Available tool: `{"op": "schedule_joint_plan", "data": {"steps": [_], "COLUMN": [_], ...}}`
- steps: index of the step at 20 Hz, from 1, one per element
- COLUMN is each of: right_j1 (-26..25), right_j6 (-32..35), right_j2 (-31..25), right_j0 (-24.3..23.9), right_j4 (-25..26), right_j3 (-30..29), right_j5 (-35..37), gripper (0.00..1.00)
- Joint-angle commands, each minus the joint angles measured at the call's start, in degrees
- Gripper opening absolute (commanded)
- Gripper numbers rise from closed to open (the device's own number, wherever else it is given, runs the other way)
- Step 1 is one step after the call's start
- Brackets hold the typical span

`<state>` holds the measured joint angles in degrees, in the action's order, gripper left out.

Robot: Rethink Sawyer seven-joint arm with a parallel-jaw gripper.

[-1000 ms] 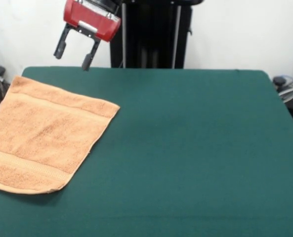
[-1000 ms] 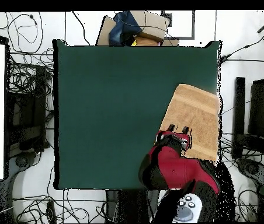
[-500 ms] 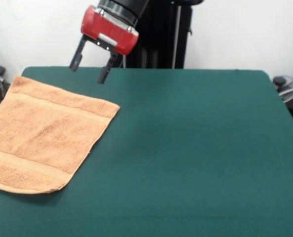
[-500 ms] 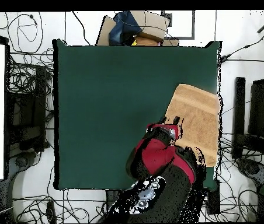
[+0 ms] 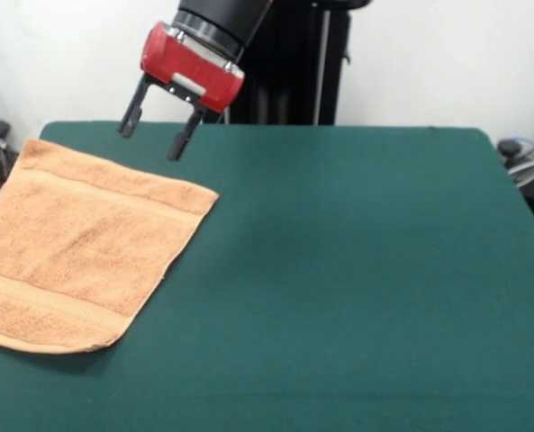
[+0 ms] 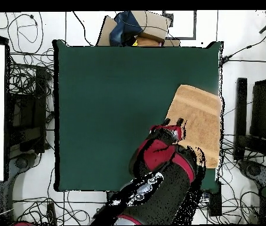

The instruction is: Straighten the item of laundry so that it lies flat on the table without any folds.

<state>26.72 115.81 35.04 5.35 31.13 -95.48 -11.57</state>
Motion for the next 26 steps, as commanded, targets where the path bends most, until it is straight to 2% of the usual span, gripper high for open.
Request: {"op": "schedule_joint_plan", "data": {"steps": [1,7,12,16,20,26], "right_j1": [2.7,8.6,13.4,13.7,11.2,8.8], "right_j6": [5.6,5.7,2.0,3.4,6.3,6.3], "right_j2": [-7.0,-12.5,-23.8,-29.2,-28.1,-27.2], "right_j0": [-2.5,-5.5,-12.8,-16.9,-16.3,-15.3], "right_j4": [-0.5,-0.8,0.5,-3.1,-6.3,-9.0], "right_j3": [0.9,0.3,-1.2,-1.7,0.7,4.1], "right_j5": [0.9,5.6,12.7,15.5,14.7,16.4], "gripper": [1.0,1.0,1.0,1.0,1.0,1.0]}}
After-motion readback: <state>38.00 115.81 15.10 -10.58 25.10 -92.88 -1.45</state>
